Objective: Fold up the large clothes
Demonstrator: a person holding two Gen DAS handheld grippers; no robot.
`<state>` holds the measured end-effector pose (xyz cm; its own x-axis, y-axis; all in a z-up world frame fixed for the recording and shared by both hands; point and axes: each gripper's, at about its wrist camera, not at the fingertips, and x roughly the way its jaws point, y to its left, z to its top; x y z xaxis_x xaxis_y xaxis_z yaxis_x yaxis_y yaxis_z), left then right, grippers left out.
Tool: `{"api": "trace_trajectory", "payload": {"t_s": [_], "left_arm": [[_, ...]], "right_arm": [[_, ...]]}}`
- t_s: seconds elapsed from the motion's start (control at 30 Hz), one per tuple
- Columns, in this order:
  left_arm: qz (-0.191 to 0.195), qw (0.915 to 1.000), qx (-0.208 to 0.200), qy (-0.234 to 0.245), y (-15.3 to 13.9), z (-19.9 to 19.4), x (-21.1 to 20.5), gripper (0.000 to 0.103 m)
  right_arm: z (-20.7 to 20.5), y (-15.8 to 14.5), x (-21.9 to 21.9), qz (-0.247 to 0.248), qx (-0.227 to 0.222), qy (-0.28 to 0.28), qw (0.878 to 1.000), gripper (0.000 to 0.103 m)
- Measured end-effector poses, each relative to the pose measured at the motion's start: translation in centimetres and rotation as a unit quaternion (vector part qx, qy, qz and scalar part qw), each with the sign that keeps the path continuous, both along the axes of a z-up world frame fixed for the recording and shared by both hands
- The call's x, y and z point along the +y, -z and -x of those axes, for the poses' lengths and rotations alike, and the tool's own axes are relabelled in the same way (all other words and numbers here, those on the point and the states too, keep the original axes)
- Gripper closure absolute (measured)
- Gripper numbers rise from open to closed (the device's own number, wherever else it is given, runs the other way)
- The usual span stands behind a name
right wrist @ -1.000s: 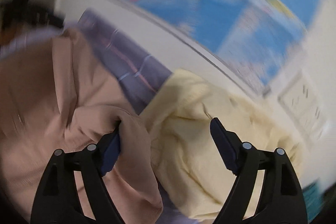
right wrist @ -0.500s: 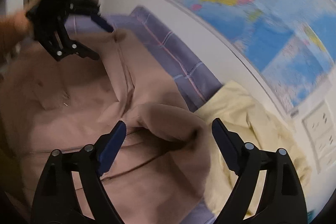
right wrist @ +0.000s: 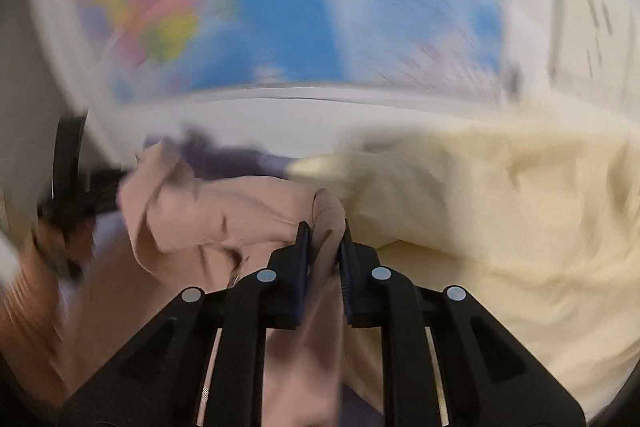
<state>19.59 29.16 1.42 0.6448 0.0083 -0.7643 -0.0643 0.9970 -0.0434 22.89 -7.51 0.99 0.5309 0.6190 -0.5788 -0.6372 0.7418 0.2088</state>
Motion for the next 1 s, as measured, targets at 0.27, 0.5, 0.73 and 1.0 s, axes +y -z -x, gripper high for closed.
{"api": "trace_trajectory", "payload": {"t_s": [0.27,0.5,0.73,1.0], "left_arm": [[-0.093,0.9953,0.028,-0.008,2.5,-0.6,-1.9,0.044],[-0.13,0.9879,-0.047,0.07,0.3,4.2,-6.5,0.035],[-0.173,0.9772,-0.05,0.112,2.6,-0.1,-12.8,0.071],[-0.082,0.9759,-0.058,0.194,0.8,-0.2,-19.1,0.053]], "right_arm": [[-1.8,3.4,0.2,-0.004,0.039,0.058,0.998,0.054],[4.5,0.7,2.3,0.089,-0.117,0.024,0.989,0.033],[4.3,2.0,3.5,0.08,-0.085,0.007,0.993,0.033],[5.1,3.6,1.4,0.065,-0.058,0.018,0.996,0.033]]}}
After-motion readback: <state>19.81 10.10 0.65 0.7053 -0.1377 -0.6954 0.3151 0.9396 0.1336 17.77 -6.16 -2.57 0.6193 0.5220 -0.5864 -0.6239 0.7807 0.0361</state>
